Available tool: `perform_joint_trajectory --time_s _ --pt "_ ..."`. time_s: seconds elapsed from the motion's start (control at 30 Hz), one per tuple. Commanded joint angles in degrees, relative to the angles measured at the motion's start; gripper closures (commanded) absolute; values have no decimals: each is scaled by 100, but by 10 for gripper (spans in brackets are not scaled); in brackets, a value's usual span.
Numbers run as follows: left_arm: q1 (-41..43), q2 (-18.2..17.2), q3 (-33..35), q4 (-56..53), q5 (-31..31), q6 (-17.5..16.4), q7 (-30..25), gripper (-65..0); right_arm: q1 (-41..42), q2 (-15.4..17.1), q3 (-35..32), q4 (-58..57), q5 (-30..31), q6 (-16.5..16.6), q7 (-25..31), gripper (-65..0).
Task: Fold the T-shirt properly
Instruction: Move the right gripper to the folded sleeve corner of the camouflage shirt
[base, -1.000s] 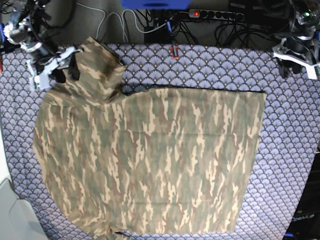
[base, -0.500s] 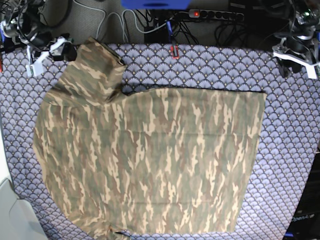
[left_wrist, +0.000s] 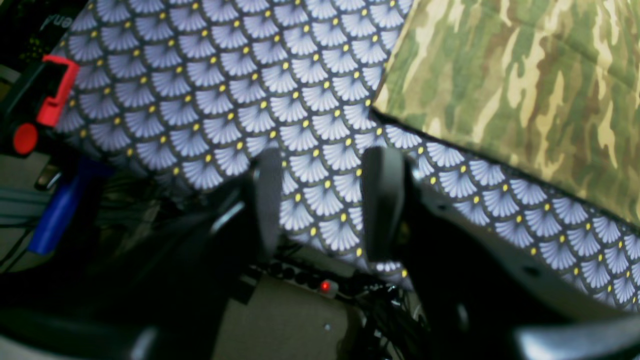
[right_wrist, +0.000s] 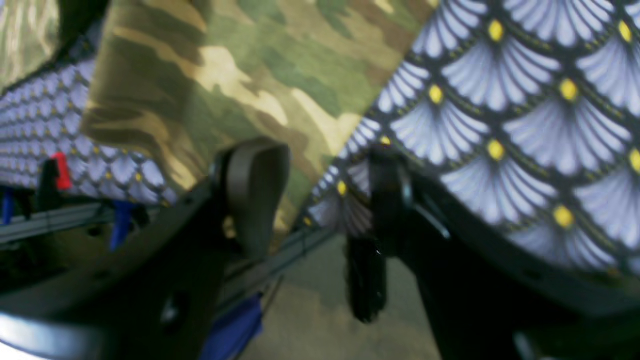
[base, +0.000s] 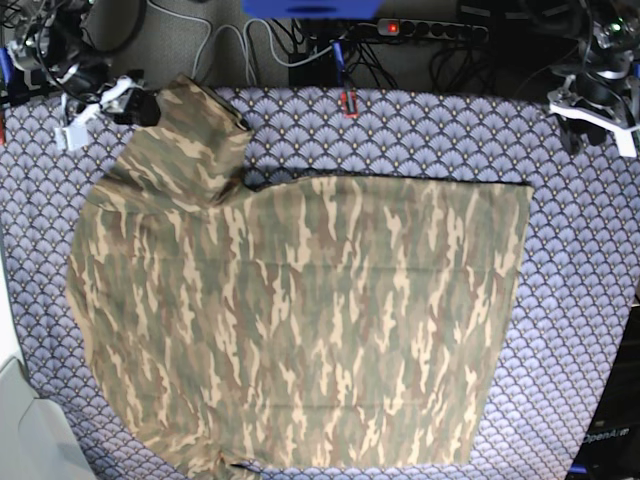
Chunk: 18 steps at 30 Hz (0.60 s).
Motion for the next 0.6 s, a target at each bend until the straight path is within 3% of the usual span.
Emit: perform_joint_trajectory --time_s 0.0,0.37,0.57 --pt "58 -55 -46 82 -21 -2 -115 -257 -23 4 -101 -25 -201 32 -301 -315" --pt "58 -55 -46 73 -21 -2 -115 -257 -40 -154 -268 -25 -201 32 -301 -299" --pt "-92 -55 -20 3 -21 -2 -150 -259 -14 -154 -268 -25 -210 32 -301 -131"
